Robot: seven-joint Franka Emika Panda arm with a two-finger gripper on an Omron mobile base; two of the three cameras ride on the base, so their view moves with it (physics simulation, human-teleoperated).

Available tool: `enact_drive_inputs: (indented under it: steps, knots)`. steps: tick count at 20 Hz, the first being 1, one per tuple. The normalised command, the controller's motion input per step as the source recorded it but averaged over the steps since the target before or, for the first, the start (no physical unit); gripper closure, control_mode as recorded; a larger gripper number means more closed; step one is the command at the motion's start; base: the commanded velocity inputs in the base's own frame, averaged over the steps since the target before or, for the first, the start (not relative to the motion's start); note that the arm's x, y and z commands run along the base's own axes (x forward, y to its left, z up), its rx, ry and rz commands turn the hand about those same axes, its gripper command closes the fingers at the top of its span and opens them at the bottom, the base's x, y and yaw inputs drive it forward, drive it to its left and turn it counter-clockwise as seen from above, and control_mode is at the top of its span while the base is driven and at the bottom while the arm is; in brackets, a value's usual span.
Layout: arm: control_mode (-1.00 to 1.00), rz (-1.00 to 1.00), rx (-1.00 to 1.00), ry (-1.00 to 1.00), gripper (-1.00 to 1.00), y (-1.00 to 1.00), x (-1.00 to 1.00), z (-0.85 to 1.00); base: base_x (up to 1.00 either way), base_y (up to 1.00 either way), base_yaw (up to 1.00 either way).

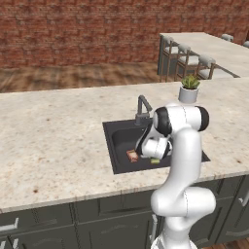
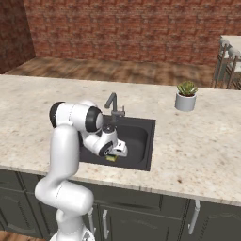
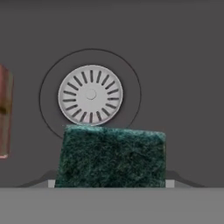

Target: Pick up the sponge and bar soap from the sink, and place them back in the cabinet, and close the cabinet door.

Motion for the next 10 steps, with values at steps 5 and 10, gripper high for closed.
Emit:
enact_drive_inputs:
  steps: [5, 10]
  knots:
    - [-1.00, 0.09, 0.00, -0.01, 1.00, -0.05, -0.23, 0.55, 0.00, 0.00, 0.00]
    - [-1.00, 0.04, 0.00, 0.00, 1.00, -0.12, -0.35, 0.52, 0.00, 0.00, 0.00]
